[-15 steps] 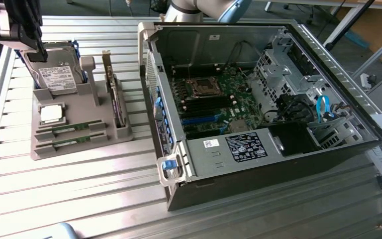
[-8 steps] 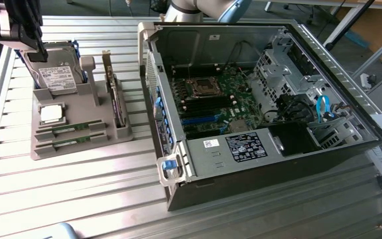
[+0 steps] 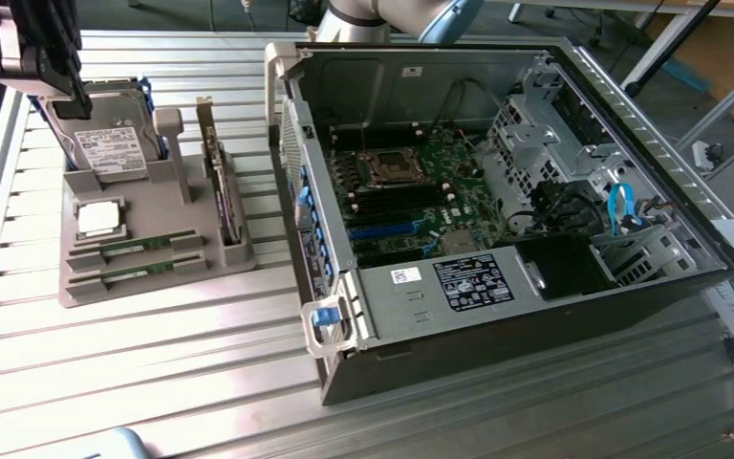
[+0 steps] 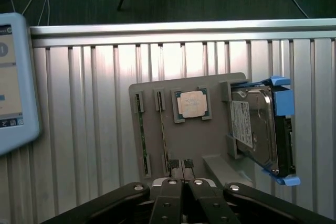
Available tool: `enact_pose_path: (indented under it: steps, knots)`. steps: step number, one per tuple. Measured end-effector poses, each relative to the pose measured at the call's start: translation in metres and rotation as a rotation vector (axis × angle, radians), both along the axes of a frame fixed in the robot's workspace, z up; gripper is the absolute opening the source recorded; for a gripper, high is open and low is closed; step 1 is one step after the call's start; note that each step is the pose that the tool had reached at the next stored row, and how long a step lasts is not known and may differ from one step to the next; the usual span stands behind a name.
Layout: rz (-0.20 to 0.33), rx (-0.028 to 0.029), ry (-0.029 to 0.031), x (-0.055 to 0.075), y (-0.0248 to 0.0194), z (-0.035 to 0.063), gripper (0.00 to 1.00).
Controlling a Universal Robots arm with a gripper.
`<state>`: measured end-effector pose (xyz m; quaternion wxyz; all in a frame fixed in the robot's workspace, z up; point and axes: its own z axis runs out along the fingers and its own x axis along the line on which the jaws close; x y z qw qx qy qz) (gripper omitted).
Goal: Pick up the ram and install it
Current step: 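Pick up the ram and move it above insertion slot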
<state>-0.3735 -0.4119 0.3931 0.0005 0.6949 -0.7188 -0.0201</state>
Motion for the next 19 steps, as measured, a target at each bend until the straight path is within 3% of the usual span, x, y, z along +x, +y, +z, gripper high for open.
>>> enact_pose_path:
  steps: [7, 19]
  knots:
    - [0.0, 0.0, 0.0001, 0.0, 0.0, -0.0015, 0.11]
    - [0.0, -0.0001, 0.0001, 0.0, 0.0, -0.0224, 0.11]
